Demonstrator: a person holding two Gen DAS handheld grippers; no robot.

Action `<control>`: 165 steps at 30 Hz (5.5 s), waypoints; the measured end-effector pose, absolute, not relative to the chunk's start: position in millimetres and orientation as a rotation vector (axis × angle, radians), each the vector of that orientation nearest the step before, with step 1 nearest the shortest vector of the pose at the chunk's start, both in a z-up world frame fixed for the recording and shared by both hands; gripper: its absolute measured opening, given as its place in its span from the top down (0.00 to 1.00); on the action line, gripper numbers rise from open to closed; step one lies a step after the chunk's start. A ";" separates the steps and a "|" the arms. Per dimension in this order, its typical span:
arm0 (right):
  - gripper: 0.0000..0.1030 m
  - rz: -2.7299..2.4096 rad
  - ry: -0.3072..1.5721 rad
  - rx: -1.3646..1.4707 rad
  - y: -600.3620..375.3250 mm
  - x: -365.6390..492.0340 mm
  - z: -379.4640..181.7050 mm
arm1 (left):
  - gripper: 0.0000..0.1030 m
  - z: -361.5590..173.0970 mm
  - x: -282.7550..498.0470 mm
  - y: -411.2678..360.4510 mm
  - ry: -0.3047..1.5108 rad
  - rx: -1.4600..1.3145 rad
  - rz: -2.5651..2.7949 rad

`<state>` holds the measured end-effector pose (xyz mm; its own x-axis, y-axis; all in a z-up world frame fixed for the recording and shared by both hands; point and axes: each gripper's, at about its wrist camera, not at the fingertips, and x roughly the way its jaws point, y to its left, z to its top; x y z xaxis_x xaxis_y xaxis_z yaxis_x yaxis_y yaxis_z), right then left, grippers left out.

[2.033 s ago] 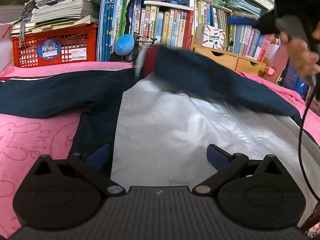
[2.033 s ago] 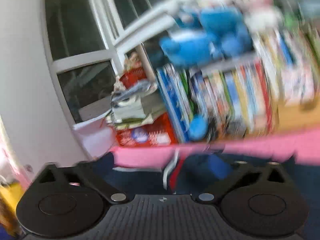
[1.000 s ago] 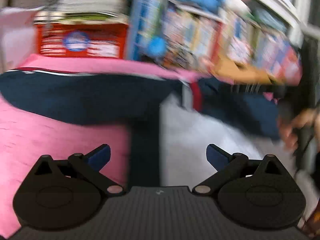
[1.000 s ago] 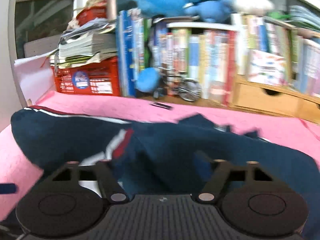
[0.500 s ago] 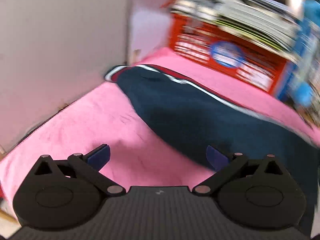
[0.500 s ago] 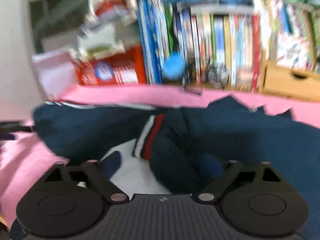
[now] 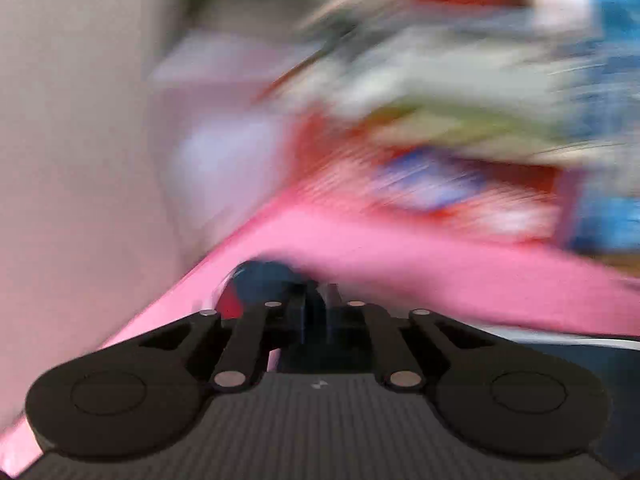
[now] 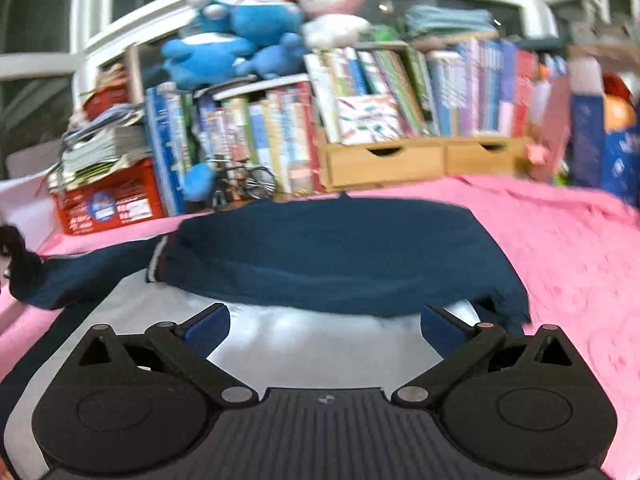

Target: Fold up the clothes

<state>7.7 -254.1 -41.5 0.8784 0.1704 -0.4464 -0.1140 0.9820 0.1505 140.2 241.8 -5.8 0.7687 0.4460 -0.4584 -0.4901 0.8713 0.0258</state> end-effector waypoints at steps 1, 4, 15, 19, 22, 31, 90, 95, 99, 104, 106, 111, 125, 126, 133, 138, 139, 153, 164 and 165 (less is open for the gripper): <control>0.00 0.145 0.478 0.143 -257.8 7.6 -43.5 | 0.91 10.5 133.8 206.2 0.420 -0.054 0.403; 0.00 0.141 0.480 0.205 -268.2 6.5 -47.9 | 0.90 59.2 114.6 99.3 0.262 0.074 0.087; 0.00 0.123 0.495 0.363 -318.4 -22.2 -58.2 | 0.45 -21.6 70.3 -70.1 0.428 0.341 -0.258; 0.00 0.180 0.497 0.380 -312.1 -8.4 -49.1 | 0.20 -23.4 40.7 -27.3 0.386 0.332 -0.221; 0.00 0.214 0.499 0.389 -296.8 27.5 -34.8 | 0.15 -22.4 23.4 4.6 0.337 0.370 -0.126; 0.44 0.213 0.694 0.342 -236.8 200.7 -52.8 | 0.14 -20.3 28.2 94.0 0.449 0.127 0.081; 0.00 0.041 0.602 0.048 -265.8 -12.0 -18.6 | 0.00 -3.8 -3.6 29.9 0.676 0.142 -0.002; 0.00 0.059 0.600 0.093 -255.6 -107.9 -23.9 | 0.00 -7.9 -91.0 13.6 0.671 0.107 -0.034; 0.00 0.048 0.559 0.045 -234.8 -192.5 -32.5 | 0.00 -22.7 -159.8 5.1 0.710 0.060 -0.033; 0.00 0.092 0.378 0.037 -207.7 -296.0 -50.7 | 0.00 -41.5 -250.2 -5.1 0.715 0.091 -0.071; 0.00 0.103 0.392 0.007 -203.5 -310.6 -55.2 | 0.00 -40.5 -255.6 -13.9 0.709 0.171 -0.079; 0.00 0.081 0.400 0.002 -203.3 -303.0 -53.0 | 0.00 -40.9 -248.3 -22.0 0.685 0.200 -0.098; 0.00 0.152 0.450 0.004 -192.1 -307.0 -71.3 | 0.00 -61.1 -252.7 -24.3 0.759 0.170 -0.080; 0.00 0.153 0.450 0.003 -191.2 -307.2 -71.0 | 0.00 -61.5 -252.2 -23.9 0.761 0.167 -0.081; 0.00 0.179 0.412 -0.017 -198.3 -302.0 -79.3 | 0.00 -62.4 -239.8 -12.4 0.709 0.142 -0.127; 0.00 0.193 0.446 -0.013 -220.1 -271.3 -97.6 | 0.00 -82.8 -189.5 24.5 0.739 0.040 -0.163; 0.00 0.190 0.460 0.003 -225.8 -263.9 -100.5 | 0.00 -86.5 -181.5 29.8 0.749 0.020 -0.170; 0.00 0.211 0.626 0.040 -266.1 -157.6 -149.1 | 0.00 -139.5 -104.6 48.5 0.867 0.013 -0.253; 0.00 0.297 0.722 0.072 -273.7 -107.5 -175.9 | 0.00 -165.2 -75.4 50.0 0.878 0.007 -0.339; 0.00 0.303 0.726 0.077 -273.9 -104.5 -177.1 | 0.00 -166.6 -73.7 49.4 0.885 0.004 -0.341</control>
<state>-104.5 -273.9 -177.1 0.7061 0.2990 -0.6419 -0.2461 0.9536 0.1734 -73.7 49.4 -166.6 0.5830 -0.2905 -0.7587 0.2936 0.9461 -0.1367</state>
